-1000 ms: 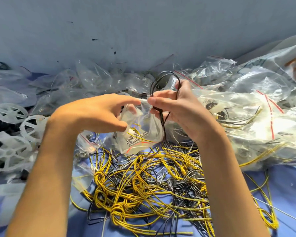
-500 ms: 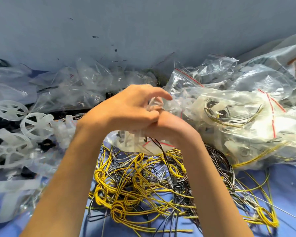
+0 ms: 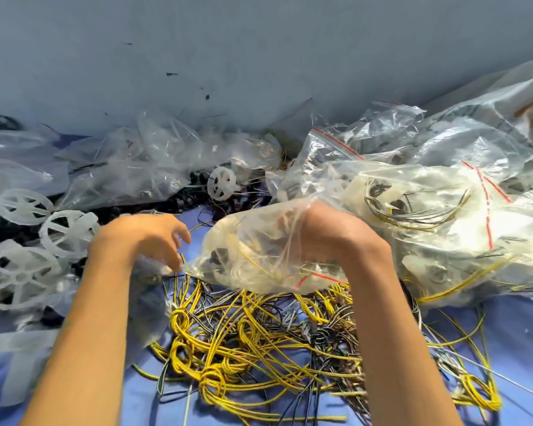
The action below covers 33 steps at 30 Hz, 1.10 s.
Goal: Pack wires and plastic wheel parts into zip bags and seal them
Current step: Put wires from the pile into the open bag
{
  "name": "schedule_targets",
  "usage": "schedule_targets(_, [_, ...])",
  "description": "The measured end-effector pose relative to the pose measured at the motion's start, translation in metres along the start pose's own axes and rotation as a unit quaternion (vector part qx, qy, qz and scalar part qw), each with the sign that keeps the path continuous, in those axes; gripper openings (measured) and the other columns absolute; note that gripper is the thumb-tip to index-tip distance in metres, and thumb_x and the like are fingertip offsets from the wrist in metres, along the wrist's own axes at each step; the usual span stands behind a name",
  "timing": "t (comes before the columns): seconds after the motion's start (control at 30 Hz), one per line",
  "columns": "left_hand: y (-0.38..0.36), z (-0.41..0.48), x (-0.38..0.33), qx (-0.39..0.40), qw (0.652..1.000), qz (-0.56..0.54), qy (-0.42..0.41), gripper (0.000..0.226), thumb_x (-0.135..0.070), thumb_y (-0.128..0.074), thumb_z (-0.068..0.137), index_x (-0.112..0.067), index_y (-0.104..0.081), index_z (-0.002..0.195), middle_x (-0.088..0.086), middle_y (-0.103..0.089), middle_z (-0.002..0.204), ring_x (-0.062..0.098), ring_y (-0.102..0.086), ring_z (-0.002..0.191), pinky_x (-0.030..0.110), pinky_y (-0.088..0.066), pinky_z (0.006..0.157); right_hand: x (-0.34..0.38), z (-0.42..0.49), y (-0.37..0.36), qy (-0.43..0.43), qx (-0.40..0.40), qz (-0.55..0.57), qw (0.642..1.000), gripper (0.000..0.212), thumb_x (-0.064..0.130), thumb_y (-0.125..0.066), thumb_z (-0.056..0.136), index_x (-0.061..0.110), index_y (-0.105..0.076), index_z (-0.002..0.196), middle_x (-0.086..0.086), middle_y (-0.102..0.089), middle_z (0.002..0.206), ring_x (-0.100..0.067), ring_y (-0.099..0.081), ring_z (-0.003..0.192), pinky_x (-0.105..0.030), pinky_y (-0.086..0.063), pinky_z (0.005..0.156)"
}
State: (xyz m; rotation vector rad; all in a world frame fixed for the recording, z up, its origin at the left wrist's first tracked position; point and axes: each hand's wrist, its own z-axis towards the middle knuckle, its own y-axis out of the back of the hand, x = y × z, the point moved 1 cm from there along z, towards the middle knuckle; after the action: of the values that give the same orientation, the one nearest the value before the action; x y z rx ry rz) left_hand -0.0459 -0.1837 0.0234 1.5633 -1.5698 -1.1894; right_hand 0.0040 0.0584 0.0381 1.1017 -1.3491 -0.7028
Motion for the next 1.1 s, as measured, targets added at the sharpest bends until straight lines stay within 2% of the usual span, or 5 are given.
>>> schedule_targets(0.07, [0.000,-0.006,0.001,0.014,1.000,-0.023,0.009,0.058,-0.011,-0.077,0.074,-0.017,-0.055,0.127,-0.003,-0.059,0.109,0.016,-0.058,0.098,0.023,-0.046,0.081,0.005,-0.009,0.012,0.000,-0.064,-0.021,0.998,0.014,0.002,-0.069,0.069,0.013,-0.066,0.061,-0.003,-0.065,0.061,-0.002,-0.061,0.049,-0.018,-0.051,0.047])
schedule_targets(0.33, [-0.001,-0.003,0.012,-0.095,0.992,-0.074,0.023,0.041,0.008,-0.058,0.075,-0.021,-0.066,0.104,-0.002,-0.064,0.099,0.015,-0.060,0.082,0.022,-0.047,0.068,0.030,-0.033,0.011,0.057,0.072,0.014,0.996,0.047,0.038,-0.063,0.087,0.015,-0.057,0.128,-0.004,-0.060,0.129,-0.020,-0.057,0.116,-0.036,-0.044,0.102])
schedule_targets(0.53, [0.022,-0.023,-0.015,-0.219,0.968,-0.118,-0.040,0.037,0.002,-0.063,0.074,-0.026,-0.066,0.098,-0.006,-0.067,0.091,0.010,-0.061,0.076,0.020,-0.045,0.066,0.036,-0.062,0.047,0.122,-0.077,0.003,0.990,0.020,0.019,-0.052,0.087,0.015,-0.062,0.071,-0.002,-0.071,0.080,-0.022,-0.065,0.073,-0.037,-0.055,0.067])
schedule_targets(0.9, [0.045,-0.100,-0.111,-0.531,0.716,-0.370,-0.263,0.022,-0.007,-0.069,0.078,-0.029,-0.065,0.078,-0.017,-0.067,0.076,-0.007,-0.064,0.072,0.009,-0.047,0.070,0.050,-0.046,0.032,0.166,-0.193,0.125,0.959,0.104,0.056,-0.068,0.074,0.035,0.002,0.148,-0.002,-0.070,0.105,-0.016,-0.063,0.097,-0.029,-0.046,0.081])
schedule_targets(1.1, [0.039,-0.101,-0.125,-0.415,0.728,-0.440,-0.323,0.006,-0.027,-0.065,0.079,-0.028,-0.064,0.084,-0.013,-0.067,0.076,0.002,-0.064,0.072,0.014,-0.047,0.064,0.046,-0.024,0.023,0.126,-0.319,0.210,0.916,0.020,0.030,-0.054,0.086,0.016,-0.059,0.100,-0.004,-0.070,0.083,-0.027,-0.067,0.082,-0.039,-0.053,0.069])
